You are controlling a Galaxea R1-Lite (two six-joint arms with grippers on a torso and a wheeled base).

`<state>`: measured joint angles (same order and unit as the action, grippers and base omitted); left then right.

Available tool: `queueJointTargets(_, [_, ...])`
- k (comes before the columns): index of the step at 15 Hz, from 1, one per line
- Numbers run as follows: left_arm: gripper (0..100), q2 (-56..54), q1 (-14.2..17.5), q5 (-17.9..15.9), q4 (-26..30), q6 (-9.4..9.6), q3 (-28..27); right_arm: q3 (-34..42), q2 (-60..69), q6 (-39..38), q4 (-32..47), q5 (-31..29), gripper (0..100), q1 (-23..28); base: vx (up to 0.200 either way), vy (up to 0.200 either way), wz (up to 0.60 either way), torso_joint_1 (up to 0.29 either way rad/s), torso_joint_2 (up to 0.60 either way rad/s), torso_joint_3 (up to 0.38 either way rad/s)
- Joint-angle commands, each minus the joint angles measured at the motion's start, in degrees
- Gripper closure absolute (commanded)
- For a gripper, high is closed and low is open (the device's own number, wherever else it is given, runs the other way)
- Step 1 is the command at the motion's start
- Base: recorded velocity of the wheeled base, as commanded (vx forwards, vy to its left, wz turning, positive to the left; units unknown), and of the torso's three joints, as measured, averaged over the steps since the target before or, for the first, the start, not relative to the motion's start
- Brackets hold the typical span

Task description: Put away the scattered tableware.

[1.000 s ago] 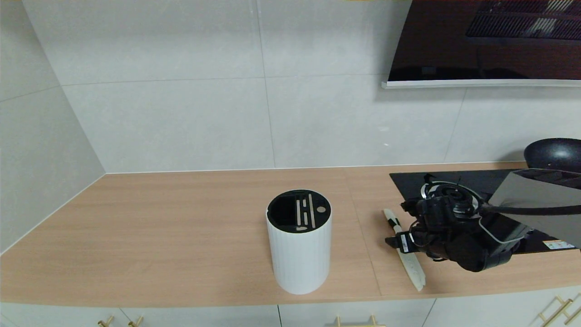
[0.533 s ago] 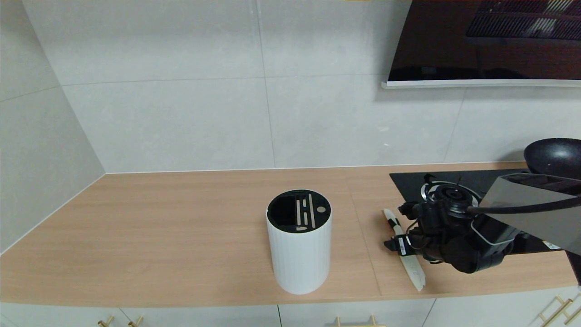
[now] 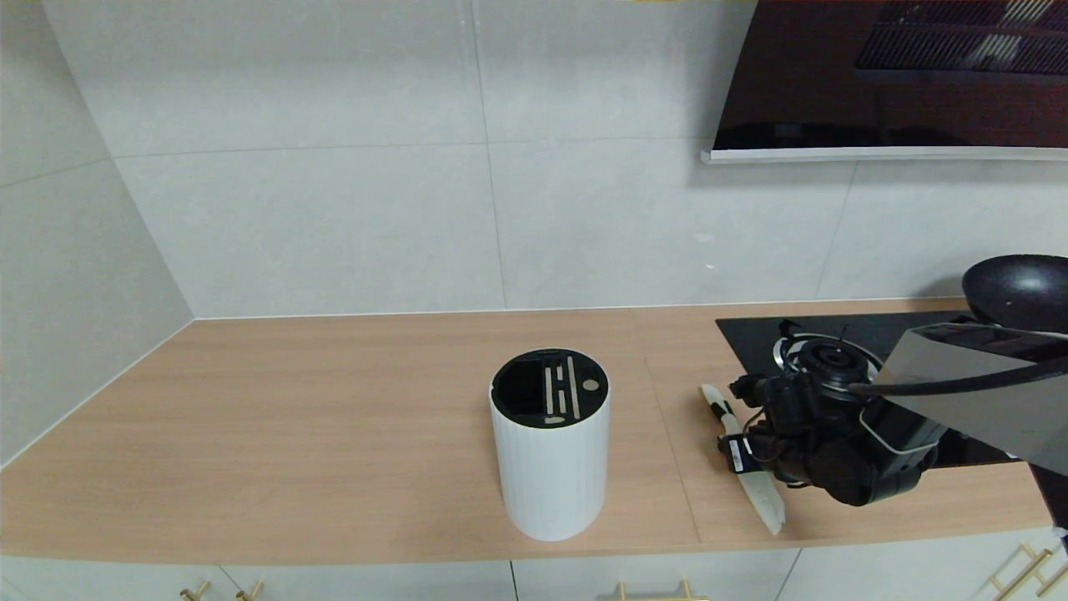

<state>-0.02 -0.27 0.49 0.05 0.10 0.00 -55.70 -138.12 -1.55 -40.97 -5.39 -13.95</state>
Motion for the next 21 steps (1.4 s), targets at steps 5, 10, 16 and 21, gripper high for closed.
queueJointTargets(5, [0, 0.0, 0.0, 0.0, 0.0, -0.01, 0.0, 0.6, 2.1, -0.4, 0.3, -1.0, 100, 0.0, 0.0, 0.0, 0.0, 0.0, 0.0, 0.0])
queueJointTargets(10, [0, 0.0, 0.0, 0.0, 0.0, -0.01, 0.0, 6.6, 21.2, -3.0, 1.2, -1.1, 100, -2.9, 0.0, 0.0, 0.0, 0.0, 0.0, 0.0])
queueJointTargets(16, [0, 0.0, 0.0, 0.0, 0.0, 0.08, 0.0, 0.3, 39.9, -3.8, 13.2, -1.0, 100, -10.0, 0.0, 0.0, 0.0, 0.0, 0.0, 0.0])
queueJointTargets(21, [0, 0.0, 0.0, -0.2, 0.5, -2.03, -5.8, 2.3, 42.8, -4.3, 12.9, -1.5, 100, -14.2, 0.0, 0.0, 0.0, 0.0, 0.0, 0.0])
